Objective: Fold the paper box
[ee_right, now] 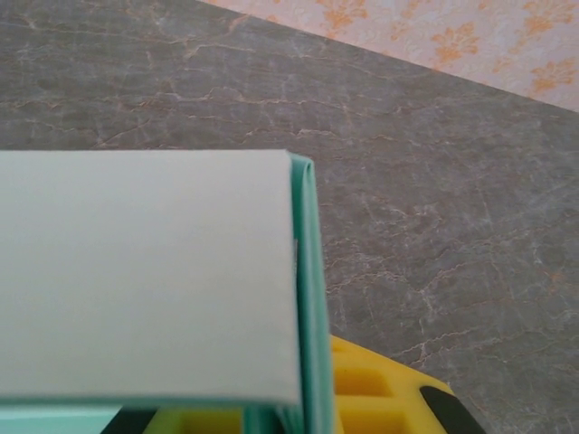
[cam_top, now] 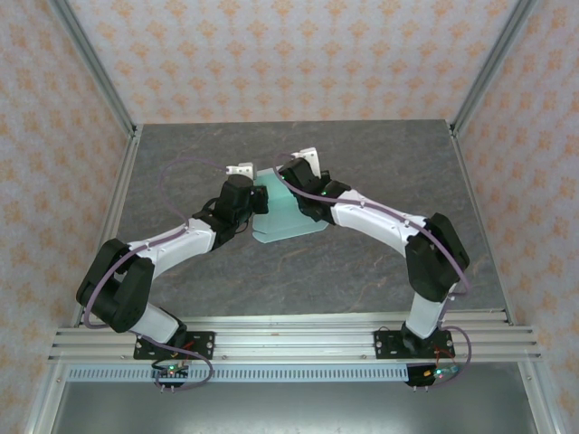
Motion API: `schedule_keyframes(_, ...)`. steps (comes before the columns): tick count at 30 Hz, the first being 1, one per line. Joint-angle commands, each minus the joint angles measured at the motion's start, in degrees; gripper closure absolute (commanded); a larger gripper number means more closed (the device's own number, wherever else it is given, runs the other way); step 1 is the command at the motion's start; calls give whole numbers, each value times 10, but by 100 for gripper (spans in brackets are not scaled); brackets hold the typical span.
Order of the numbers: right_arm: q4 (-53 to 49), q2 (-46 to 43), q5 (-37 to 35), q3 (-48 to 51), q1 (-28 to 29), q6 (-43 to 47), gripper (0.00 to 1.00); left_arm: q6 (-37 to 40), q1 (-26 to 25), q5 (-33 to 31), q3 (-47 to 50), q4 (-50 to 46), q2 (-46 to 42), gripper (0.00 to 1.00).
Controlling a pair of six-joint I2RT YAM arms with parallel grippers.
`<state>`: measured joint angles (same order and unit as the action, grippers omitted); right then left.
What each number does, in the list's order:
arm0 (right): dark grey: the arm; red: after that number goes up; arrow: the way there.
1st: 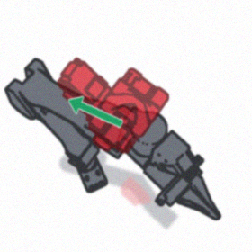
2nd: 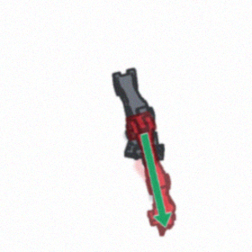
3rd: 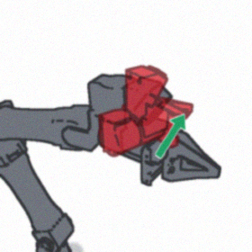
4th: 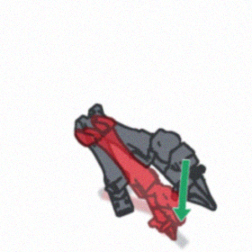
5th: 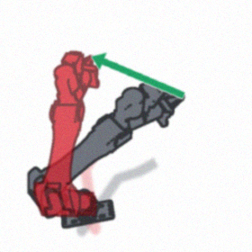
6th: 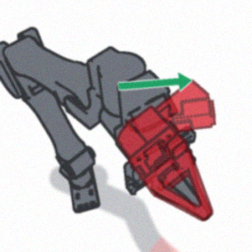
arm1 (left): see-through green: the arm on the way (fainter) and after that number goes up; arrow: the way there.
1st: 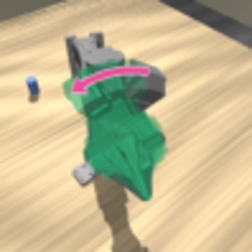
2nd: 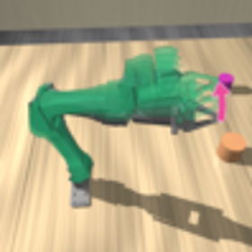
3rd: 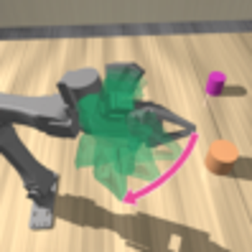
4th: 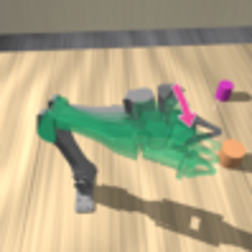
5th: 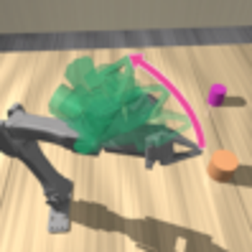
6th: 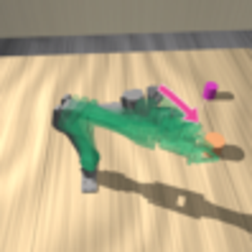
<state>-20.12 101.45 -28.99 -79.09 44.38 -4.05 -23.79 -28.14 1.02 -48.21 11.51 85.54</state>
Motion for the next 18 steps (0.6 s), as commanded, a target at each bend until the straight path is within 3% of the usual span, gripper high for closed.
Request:
schedule_keyframes(1, -7, 21, -141, -15, -21, -29, 93, 7, -11, 11, 1, -14, -22, 100)
schedule_keyframes(12, -95, 46, -170, -59, -52, -64, 91, 5, -11, 4, 1, -12, -13, 100)
schedule_keyframes(18, -64, 32, -100, -48, -40, -46, 85, 5, -11, 6, -6, -11, -1, 100)
